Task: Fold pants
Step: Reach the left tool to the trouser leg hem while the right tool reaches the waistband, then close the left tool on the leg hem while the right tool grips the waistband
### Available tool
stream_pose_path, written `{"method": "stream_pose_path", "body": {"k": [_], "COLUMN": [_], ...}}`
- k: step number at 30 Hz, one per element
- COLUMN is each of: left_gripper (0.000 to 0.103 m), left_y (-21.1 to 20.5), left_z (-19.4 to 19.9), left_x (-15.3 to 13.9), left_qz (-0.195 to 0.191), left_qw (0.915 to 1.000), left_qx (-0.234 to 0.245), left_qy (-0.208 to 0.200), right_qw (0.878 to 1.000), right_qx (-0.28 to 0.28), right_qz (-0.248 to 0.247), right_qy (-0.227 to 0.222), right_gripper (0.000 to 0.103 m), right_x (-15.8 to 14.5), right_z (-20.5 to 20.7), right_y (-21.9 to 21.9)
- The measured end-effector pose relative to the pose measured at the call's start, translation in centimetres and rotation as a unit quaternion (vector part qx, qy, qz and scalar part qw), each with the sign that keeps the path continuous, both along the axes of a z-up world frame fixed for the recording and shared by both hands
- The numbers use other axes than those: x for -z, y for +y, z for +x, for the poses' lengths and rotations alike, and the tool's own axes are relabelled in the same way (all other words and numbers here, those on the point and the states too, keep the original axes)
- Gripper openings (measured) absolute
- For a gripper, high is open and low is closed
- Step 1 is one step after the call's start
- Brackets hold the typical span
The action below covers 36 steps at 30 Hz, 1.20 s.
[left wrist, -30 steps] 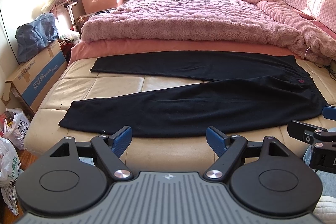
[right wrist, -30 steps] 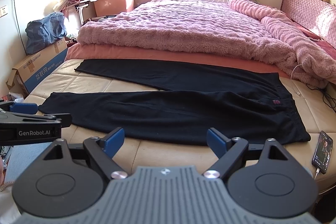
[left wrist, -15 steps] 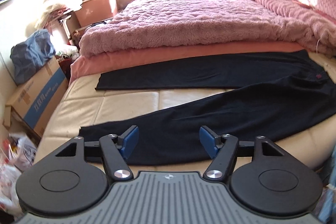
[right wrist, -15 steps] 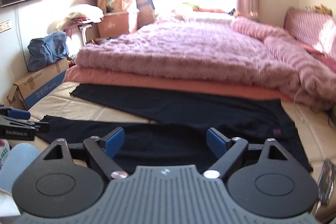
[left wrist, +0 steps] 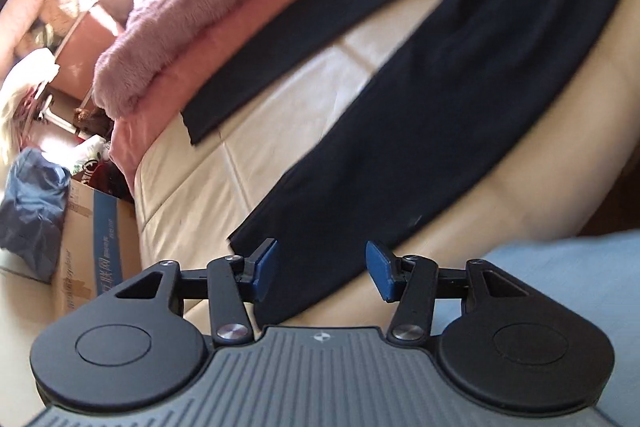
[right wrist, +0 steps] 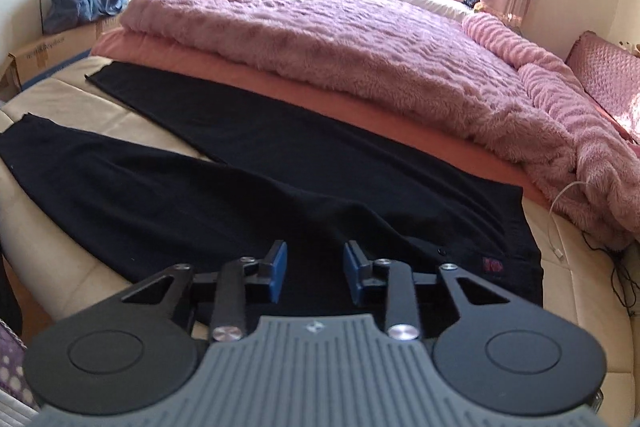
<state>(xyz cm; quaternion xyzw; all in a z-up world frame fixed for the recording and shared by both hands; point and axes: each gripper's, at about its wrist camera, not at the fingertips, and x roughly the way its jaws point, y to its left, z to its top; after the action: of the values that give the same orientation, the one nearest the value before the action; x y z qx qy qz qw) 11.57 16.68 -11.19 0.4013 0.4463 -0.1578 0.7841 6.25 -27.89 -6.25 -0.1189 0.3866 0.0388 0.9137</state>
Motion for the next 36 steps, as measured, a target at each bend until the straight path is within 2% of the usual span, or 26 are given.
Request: {"method": "stream_pose_path", "body": {"k": [3, 6, 7, 11, 14, 17, 19, 20, 22, 26, 29, 31, 34, 36], "left_gripper": [0.06, 0.06, 0.057, 0.055, 0.047, 0.039, 0.022, 0.017, 0.002, 0.001, 0.0, 0.0, 0.0, 0.0], "left_y": [1.5, 2.1, 2.1, 2.0, 1.6, 1.2, 0.9, 0.7, 0.3, -0.1, 0.2, 0.5, 0.7, 0.5], "left_z": [1.3, 2.3, 2.5, 3.8, 4.2, 4.1, 3.9, 3.7, 3.4, 2.8, 2.9, 3.1, 3.4, 3.6], "left_x": [1.7, 3.5, 4.0, 5.6, 6.5, 6.7, 6.7, 6.7, 6.7, 6.2, 4.8, 3.1, 0.1, -1.9], "left_qz": [0.028, 0.045, 0.051, 0.054, 0.057, 0.059, 0.057, 0.057, 0.052, 0.029, -0.004, -0.039, -0.093, -0.118], "left_qw": [0.9983, 0.9937, 0.9923, 0.9907, 0.9901, 0.9906, 0.9906, 0.9908, 0.9917, 0.9935, 0.9907, 0.9834, 0.9659, 0.9537], "left_qx": [0.024, 0.044, 0.047, 0.042, 0.037, 0.017, 0.003, -0.004, -0.026, -0.076, -0.13, -0.177, -0.239, -0.268], "left_qy": [0.045, 0.092, 0.102, 0.117, 0.123, 0.123, 0.124, 0.123, 0.115, 0.079, 0.04, 0.008, -0.038, -0.066], "right_qw": [1.0, 0.999, 0.999, 0.998, 0.997, 0.995, 0.991, 0.989, 0.984, 0.966, 0.955, 0.952, 0.947, 0.939], "right_qx": [0.01, 0.023, 0.027, 0.044, 0.039, -0.003, -0.041, -0.059, -0.083, -0.135, -0.162, -0.175, -0.191, -0.203], "right_qz": [-0.01, -0.017, -0.02, -0.033, -0.056, -0.085, -0.112, -0.122, -0.134, -0.17, -0.171, -0.161, -0.16, -0.177], "right_qy": [0.013, 0.02, 0.022, 0.036, 0.042, 0.051, 0.059, 0.066, 0.088, 0.139, 0.179, 0.192, 0.205, 0.213], "right_gripper": [0.028, 0.036, 0.038, 0.038, 0.038, 0.038, 0.038, 0.038, 0.037, 0.036, 0.036, 0.036, 0.036, 0.036], "right_x": [0.8, 1.2, 1.2, 1.3, 1.1, 0.8, 0.6, 0.6, 0.5, 1.9, 3.2, 3.8, 4.8, 5.7], "right_z": [0.7, 0.7, 0.8, 0.9, 0.7, 0.3, -0.1, -0.3, -0.5, -1.0, -0.8, -0.5, -0.1, -0.1], "right_y": [-0.9, -1.3, -1.5, -2.7, -4.0, -5.4, -6.3, -6.7, -7.8, -9.2, -9.8, -9.7, -9.1, -8.6]}}
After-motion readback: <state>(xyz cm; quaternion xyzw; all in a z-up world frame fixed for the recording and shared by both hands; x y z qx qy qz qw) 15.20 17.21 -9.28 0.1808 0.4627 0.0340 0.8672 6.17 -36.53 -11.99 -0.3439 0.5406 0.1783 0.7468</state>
